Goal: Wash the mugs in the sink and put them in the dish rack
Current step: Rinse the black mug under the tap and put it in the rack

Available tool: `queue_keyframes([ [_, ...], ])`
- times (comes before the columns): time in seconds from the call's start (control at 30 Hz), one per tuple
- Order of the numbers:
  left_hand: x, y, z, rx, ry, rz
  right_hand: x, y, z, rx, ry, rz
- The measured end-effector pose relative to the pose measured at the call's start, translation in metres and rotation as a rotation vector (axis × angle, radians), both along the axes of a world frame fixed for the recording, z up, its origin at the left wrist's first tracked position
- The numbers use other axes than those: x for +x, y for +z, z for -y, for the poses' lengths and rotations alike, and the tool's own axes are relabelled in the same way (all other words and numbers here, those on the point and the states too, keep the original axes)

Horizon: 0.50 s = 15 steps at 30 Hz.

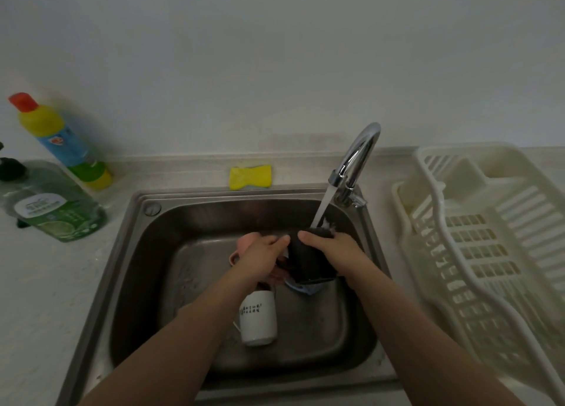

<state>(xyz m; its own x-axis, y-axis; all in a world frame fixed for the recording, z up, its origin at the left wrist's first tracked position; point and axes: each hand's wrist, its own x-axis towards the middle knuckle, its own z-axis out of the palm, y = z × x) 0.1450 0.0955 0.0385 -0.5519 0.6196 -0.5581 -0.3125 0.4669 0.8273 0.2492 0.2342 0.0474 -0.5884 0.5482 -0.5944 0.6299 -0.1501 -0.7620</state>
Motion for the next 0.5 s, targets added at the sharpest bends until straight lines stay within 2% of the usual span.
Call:
queue_keyframes([
  [0.13, 0.000, 0.005, -0.004, 0.009, -0.037, -0.048, 0.006, -0.002, -0.005, 0.017, 0.021, 0.014],
  [0.2, -0.003, 0.002, -0.007, 0.028, -0.001, -0.028, -0.001, 0.004, -0.008, 0.010, 0.008, -0.056],
  [0.3, -0.012, -0.001, -0.004, 0.063, 0.100, -0.061, -0.014, 0.010, 0.003, 0.107, 0.054, -0.138],
  [0.5, -0.010, 0.005, -0.006, 0.144, 0.011, -0.214, 0.005, 0.009, 0.002, 0.108, -0.011, -0.293],
])
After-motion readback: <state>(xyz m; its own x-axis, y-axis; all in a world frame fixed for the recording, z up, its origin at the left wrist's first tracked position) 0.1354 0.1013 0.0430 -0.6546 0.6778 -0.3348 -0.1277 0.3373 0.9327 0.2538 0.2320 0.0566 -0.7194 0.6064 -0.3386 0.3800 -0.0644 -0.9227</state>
